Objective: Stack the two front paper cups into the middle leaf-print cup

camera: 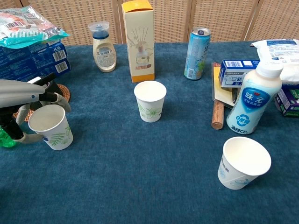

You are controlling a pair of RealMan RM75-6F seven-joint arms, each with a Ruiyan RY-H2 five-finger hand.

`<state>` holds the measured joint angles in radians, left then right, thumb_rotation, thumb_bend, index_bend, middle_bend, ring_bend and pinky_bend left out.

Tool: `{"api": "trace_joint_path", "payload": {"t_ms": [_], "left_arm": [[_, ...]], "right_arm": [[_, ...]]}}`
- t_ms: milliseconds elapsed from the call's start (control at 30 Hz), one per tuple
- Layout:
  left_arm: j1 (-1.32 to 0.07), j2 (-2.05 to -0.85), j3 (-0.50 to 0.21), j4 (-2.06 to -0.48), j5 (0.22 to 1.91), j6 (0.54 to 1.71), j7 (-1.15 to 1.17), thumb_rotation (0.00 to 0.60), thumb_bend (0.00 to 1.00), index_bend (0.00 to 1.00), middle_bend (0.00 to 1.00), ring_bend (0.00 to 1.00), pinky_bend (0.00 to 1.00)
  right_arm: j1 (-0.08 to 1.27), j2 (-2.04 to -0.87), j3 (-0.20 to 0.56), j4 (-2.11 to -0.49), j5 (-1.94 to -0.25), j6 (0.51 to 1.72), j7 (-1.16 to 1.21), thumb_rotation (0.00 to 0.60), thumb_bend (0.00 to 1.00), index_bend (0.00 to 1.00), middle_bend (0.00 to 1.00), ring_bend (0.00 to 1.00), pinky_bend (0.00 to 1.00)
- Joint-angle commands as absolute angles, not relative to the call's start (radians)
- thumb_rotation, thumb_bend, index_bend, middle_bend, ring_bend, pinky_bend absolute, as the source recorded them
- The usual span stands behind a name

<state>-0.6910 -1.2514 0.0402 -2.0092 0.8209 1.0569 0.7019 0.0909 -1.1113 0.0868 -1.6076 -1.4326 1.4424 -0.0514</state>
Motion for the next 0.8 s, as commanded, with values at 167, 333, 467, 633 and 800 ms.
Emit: {"api": "trace_joint_path", "payload": {"t_ms": [167, 333, 467, 633, 800], "left_arm": [[-0.69, -1.258, 0.052, -2.005, 0.835, 1.08, 0.712, 0.6, 0.4, 0.2, 0.24, 0.26, 0.54], [-0.692, -1.264, 0.056, -2.002, 0.831, 1.088, 0.717, 0.6, 0.41, 0.2, 0.24, 0.26, 0.54], [-0.693, -1.269, 0.059, -2.003, 0.833, 1.094, 0.72, 0.6, 0.45, 0.2, 0.24, 0.26, 0.54], [-0.695, -1.271, 0.06, -2.008, 0.833, 1.103, 0.726, 0.6, 0.48, 0.2, 0.24, 0.26, 0.54], [-0.696, -1.269, 0.06, -2.017, 0.841, 1.11, 0.726, 0.6, 0.48, 0.2, 0.24, 0.26, 0.54]], "right_arm": [[0.091, -1.112, 0.087, -1.608, -1.432, 1.441, -0.05, 0.6, 0.14, 0.0, 0.0, 0.0, 0.0], [0.091, -1.111, 0.087, -1.608, -1.43, 1.44, -0.049, 0.6, 0.14, 0.0, 0.0, 0.0, 0.0], [0.091, -1.11, 0.087, -1.608, -1.429, 1.439, -0.047, 0.6, 0.14, 0.0, 0.0, 0.0, 0.0], [0.091, -1.111, 0.088, -1.608, -1.429, 1.439, -0.045, 0.6, 0.14, 0.0, 0.0, 0.0, 0.0], [0.091, -1.109, 0.088, -1.609, -1.429, 1.439, -0.044, 0.6, 0.14, 0.0, 0.0, 0.0, 0.0]]}}
